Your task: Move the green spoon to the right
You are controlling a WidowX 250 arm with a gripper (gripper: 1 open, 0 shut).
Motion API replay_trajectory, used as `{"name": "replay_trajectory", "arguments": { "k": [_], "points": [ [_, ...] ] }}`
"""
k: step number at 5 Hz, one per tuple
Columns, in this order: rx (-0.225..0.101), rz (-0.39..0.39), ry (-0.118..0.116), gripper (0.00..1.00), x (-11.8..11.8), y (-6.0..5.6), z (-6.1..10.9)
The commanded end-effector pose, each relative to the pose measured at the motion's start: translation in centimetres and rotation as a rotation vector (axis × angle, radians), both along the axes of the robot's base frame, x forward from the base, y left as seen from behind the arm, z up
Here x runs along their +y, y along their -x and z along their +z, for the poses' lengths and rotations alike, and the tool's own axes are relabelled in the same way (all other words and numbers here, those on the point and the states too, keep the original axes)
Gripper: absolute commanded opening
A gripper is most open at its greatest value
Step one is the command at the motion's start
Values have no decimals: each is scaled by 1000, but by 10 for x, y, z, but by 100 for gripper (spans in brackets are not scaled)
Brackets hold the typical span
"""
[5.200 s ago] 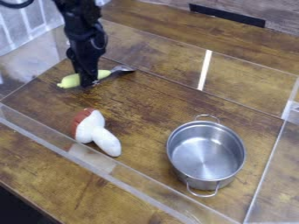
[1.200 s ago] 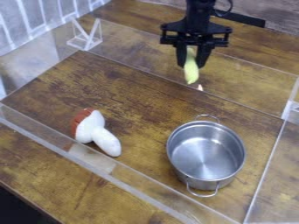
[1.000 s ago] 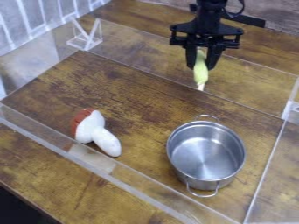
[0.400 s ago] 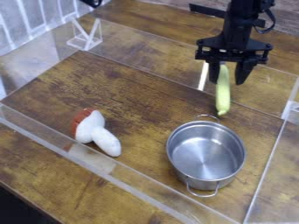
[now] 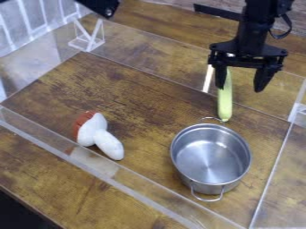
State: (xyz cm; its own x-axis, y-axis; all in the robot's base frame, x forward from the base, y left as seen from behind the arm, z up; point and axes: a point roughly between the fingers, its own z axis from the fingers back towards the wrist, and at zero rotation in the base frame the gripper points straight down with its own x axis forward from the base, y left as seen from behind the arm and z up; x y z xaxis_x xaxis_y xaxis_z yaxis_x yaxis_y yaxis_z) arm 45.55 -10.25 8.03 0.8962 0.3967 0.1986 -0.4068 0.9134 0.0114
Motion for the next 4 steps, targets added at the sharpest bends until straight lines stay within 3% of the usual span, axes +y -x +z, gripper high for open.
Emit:
{"name": "replay_trajectory", "arguments": {
  "k": [1,3,4],
  "points": [
    [-60,34,9,100,-9,-7,10],
    [-34,129,-11,100,-18,-6,-32],
    [-20,167,-18,100,-17,-4,-41]
  ]
}}
